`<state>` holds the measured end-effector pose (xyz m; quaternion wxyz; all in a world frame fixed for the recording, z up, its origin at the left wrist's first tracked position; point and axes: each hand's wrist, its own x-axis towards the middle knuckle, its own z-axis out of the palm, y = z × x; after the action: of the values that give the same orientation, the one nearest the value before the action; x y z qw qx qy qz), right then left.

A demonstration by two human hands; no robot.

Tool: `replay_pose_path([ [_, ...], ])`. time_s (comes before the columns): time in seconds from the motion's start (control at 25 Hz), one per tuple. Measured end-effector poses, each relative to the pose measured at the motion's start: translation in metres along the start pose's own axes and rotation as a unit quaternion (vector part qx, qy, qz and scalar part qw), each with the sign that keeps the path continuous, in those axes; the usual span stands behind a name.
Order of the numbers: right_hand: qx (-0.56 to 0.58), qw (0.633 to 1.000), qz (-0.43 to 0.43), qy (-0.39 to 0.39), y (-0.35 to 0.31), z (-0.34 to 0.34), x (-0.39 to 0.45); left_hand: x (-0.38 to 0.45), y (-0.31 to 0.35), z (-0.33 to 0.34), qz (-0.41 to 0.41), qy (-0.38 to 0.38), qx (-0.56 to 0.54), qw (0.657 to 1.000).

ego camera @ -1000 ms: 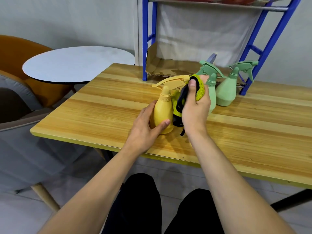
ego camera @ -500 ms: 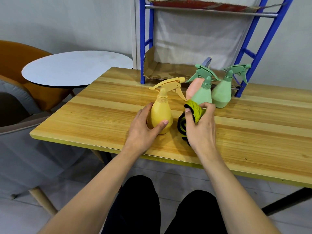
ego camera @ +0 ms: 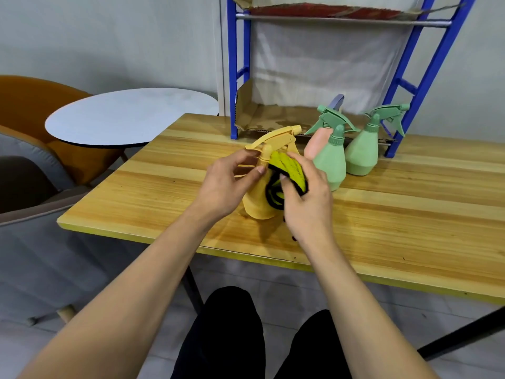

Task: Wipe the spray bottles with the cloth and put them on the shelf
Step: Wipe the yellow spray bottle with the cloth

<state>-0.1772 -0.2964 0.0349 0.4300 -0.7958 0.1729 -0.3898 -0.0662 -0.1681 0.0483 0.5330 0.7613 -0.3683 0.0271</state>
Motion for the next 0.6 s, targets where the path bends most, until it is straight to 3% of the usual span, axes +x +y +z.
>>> replay_pose_path([
  [0.2, -0.06, 0.998, -0.003, -0.034, 0.01, 0.014, 0.006, -0.002, -0.006, 0.007, 0.019, 0.03, -0.005, 0.999],
  [0.32, -0.119, 0.987, 0.065, -0.083, 0.023, 0.005, 0.013, -0.004, -0.004, 0.008, 0.002, 0.024, -0.01, 1.0],
  [0.4, -0.083, 0.987, 0.089, -0.104, 0.018, 0.003, 0.024, -0.006, -0.002, 0.007, 0.003, 0.025, 0.005, 1.0],
  [0.52, -0.017, 0.996, 0.03, -0.082, 0.01, 0.007, 0.022, -0.007, -0.003, 0.01, 0.015, 0.03, 0.017, 0.999],
  [0.6, -0.034, 0.997, 0.024, -0.068, 0.02, 0.009, 0.015, -0.006, -0.005, 0.011, 0.015, 0.034, 0.019, 0.999],
])
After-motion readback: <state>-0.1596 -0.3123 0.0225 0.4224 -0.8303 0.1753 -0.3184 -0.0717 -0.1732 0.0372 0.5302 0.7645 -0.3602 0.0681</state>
